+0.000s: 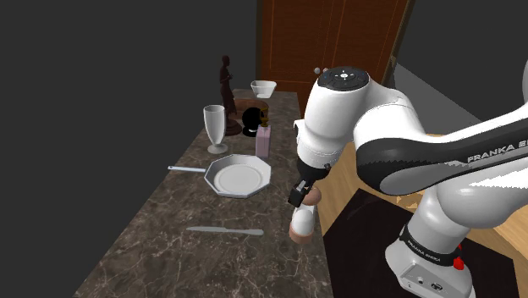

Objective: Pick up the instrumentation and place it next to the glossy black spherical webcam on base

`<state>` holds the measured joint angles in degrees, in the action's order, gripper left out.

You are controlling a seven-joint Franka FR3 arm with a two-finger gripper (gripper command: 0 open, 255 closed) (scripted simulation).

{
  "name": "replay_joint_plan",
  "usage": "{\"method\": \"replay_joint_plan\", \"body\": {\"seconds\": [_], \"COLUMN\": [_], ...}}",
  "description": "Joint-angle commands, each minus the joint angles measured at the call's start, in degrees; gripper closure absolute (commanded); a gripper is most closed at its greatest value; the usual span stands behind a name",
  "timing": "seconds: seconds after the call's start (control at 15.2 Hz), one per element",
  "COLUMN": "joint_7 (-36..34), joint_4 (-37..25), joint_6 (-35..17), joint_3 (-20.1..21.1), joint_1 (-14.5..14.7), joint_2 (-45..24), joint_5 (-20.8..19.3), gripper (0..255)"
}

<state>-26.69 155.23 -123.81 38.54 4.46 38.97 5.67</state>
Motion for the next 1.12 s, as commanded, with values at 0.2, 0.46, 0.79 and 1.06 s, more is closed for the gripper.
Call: {"method": "replay_joint_plan", "body": {"seconds": [0.2,0.46,0.79,1.06], "joint_7": [0.0,-0.1,-0.1,0.5], "joint_4": [0.1,0.1,0.1,-0.9], "joint_6": [-0.2,-0.2,-0.2,1.5], "joint_3": [0.1,0.1,0.1,-0.7], "joint_1": [0.0,0.0,0.0,0.2], "joint_2": [-0.1,-0.1,-0.1,0.7], "joint_5": [0.0,0.0,0.0,-0.1], "gripper": [0,255,255,255]}}
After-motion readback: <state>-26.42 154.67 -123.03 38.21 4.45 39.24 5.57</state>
